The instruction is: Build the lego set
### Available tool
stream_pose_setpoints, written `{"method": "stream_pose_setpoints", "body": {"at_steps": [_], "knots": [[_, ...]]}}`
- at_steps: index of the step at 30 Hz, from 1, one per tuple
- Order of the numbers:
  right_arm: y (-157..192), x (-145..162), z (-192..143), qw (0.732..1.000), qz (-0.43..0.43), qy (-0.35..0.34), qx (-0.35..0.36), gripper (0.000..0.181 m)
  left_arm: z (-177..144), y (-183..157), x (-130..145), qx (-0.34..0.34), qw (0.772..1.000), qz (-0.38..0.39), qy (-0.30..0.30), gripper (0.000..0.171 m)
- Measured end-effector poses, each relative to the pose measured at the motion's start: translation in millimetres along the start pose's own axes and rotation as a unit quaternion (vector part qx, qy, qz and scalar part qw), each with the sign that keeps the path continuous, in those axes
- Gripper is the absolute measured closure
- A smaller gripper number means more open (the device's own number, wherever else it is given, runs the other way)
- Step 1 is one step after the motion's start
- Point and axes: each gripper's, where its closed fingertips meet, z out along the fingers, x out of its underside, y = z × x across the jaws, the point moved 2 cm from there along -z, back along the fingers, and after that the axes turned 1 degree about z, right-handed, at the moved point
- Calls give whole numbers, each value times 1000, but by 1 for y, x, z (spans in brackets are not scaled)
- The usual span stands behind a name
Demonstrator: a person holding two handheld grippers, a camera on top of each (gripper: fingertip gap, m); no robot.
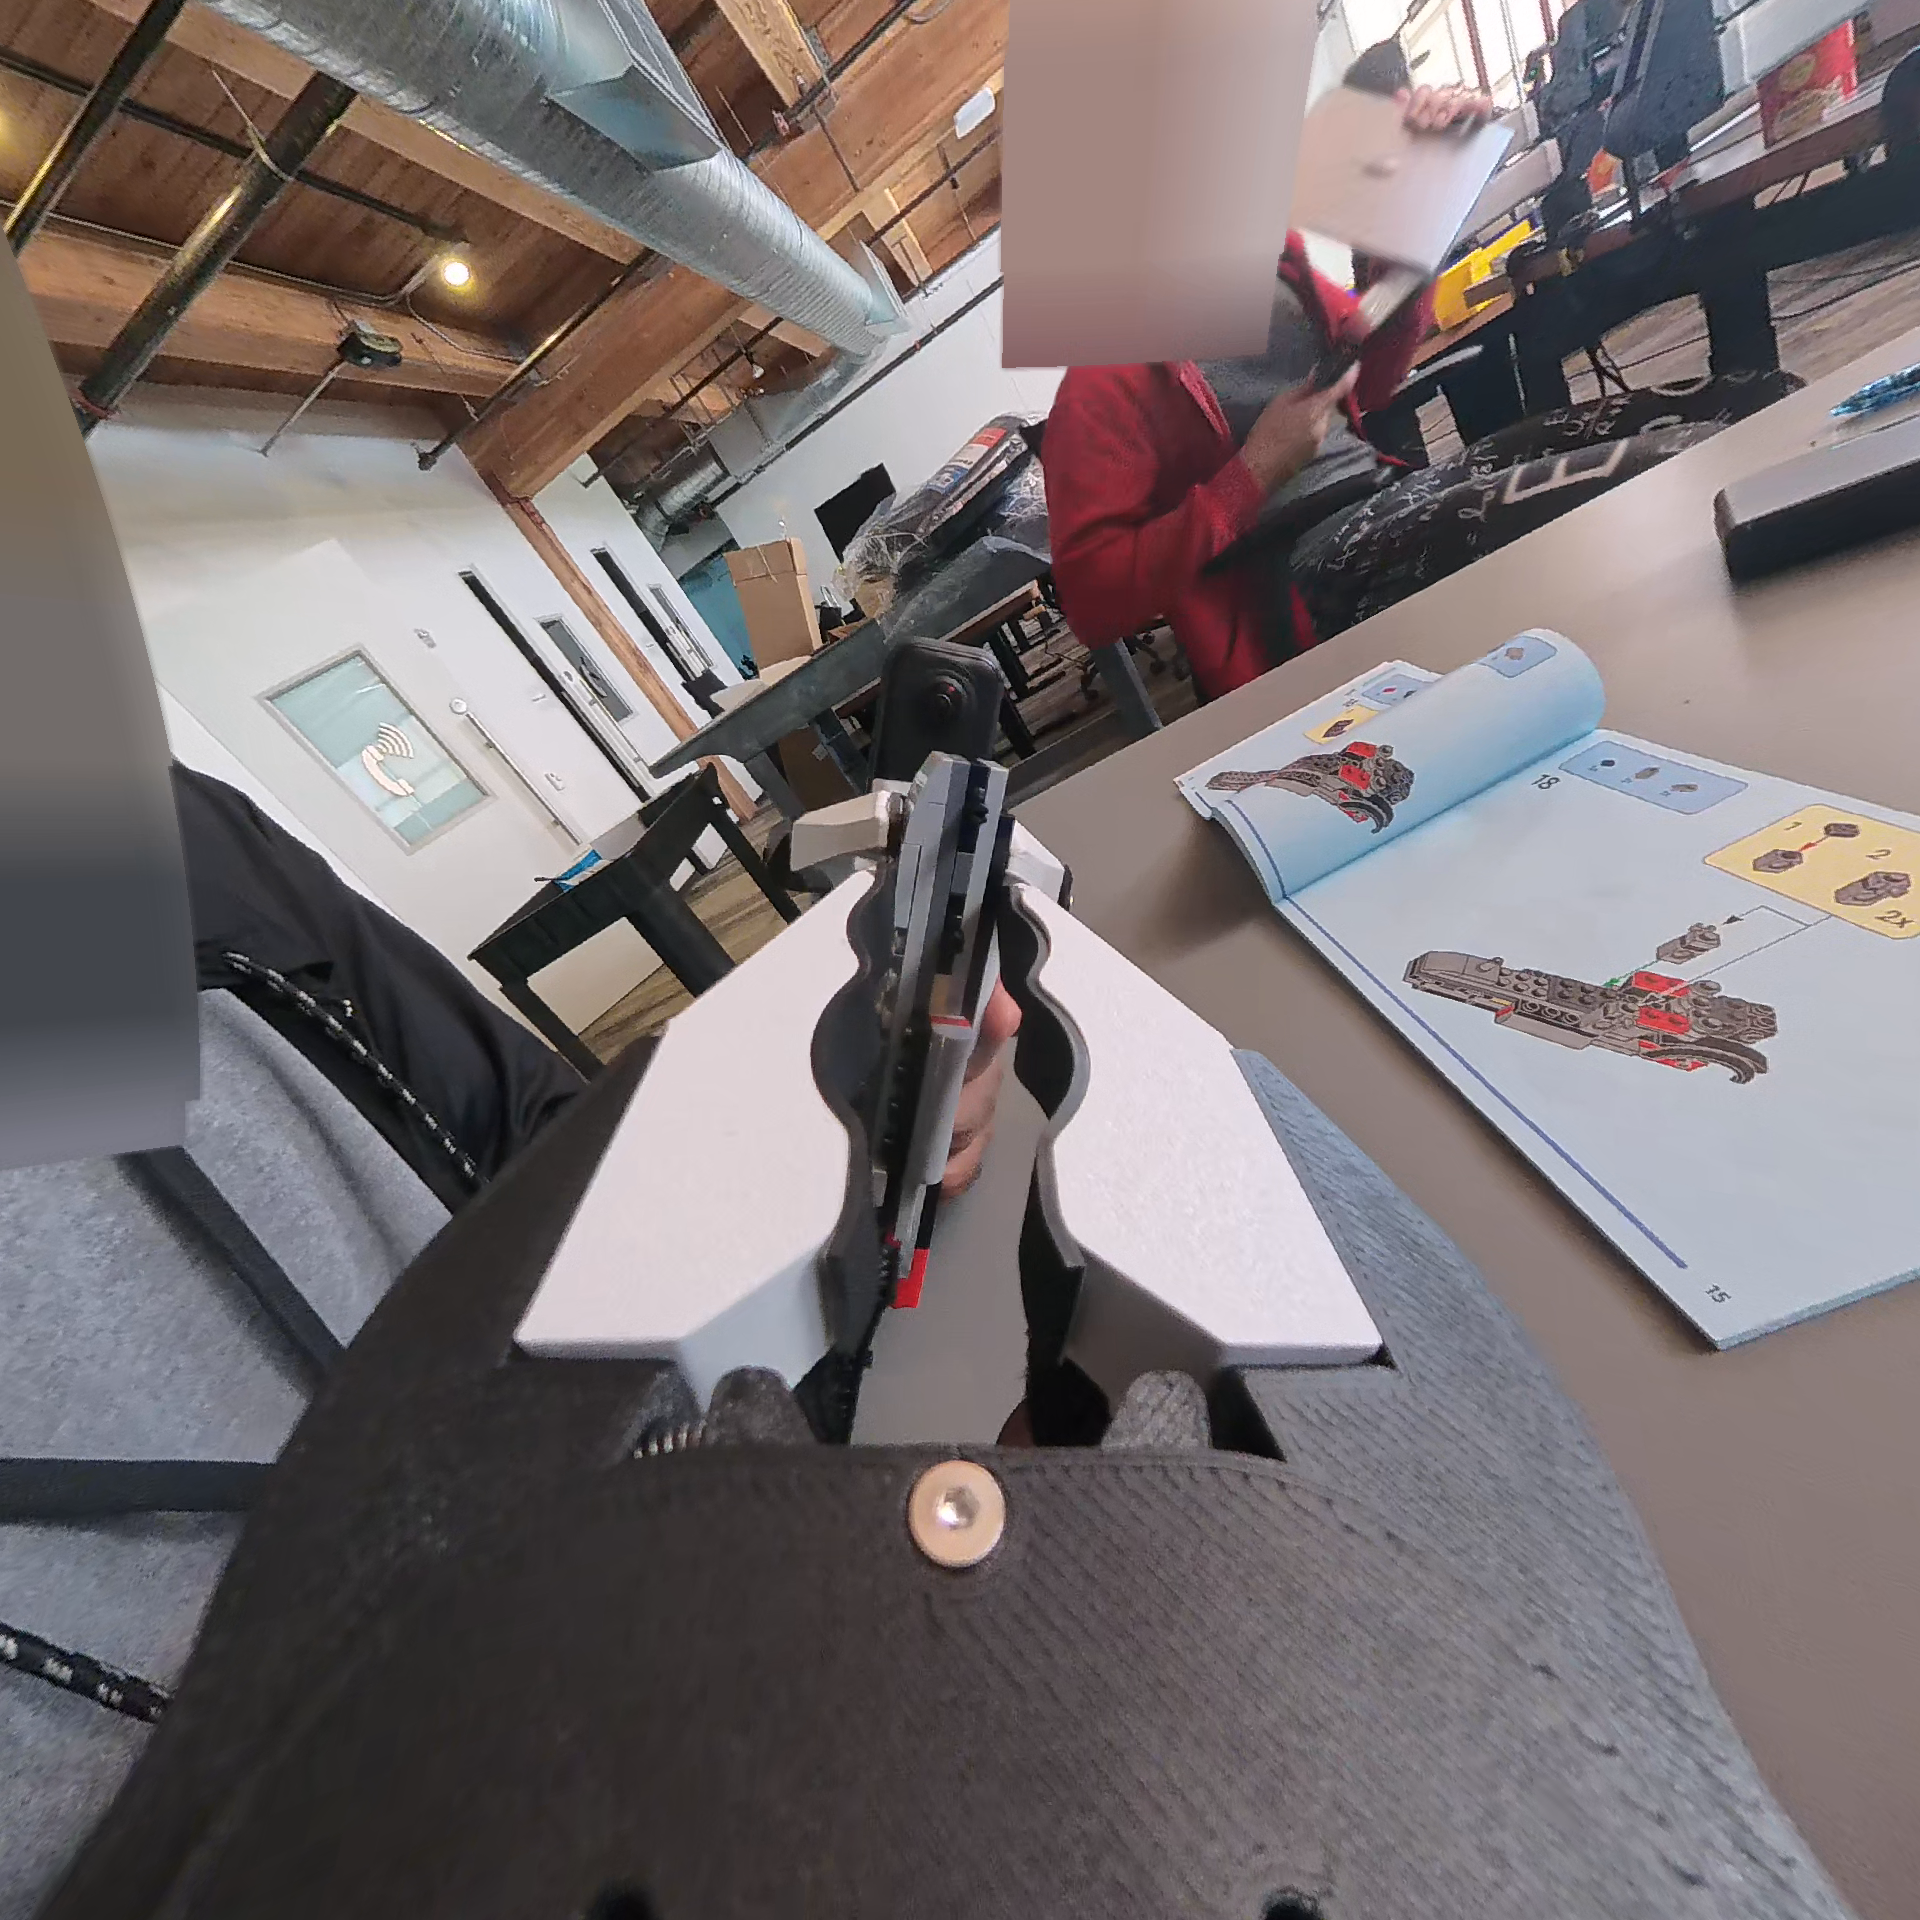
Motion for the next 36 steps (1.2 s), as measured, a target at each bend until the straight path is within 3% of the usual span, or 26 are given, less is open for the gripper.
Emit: {"method": "stream_pose_setpoints", "body": {"at_steps": [9,36], "knots": [[0,-11,-6,998,39,-35,-25,161,-3,-3,-3,12,1000,-3,-11,152],[2,-2,1,999,34,-20,-23,161,0,-3,1,5,1000,9,5,152]]}}
